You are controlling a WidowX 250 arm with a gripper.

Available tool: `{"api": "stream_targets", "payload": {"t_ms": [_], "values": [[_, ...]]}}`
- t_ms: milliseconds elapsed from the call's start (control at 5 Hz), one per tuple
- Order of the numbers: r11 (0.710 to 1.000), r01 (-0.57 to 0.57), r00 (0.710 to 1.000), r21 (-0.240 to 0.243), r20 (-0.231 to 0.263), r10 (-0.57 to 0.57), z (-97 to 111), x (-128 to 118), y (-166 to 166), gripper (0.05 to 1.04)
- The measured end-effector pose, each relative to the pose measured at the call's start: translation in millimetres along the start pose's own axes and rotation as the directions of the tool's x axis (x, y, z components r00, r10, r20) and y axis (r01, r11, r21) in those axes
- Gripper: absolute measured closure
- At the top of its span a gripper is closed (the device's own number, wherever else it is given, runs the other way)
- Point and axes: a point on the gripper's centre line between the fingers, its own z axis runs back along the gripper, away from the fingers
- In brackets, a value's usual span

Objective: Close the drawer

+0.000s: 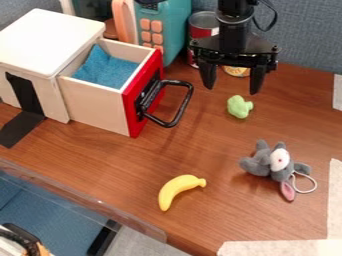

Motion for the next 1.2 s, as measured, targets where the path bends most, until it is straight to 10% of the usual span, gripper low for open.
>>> {"api": "stream_targets", "payload": {"t_ms": [1000, 1200], "values": [[0.987, -0.03, 0.993, 0.155, -0.11, 0.047, -75.2, 20.6, 50.4, 0.135], [0.985, -0.016, 0.988, 0.171, -0.148, 0.042, -83.0, 10.1, 54.7, 0.415]]}}
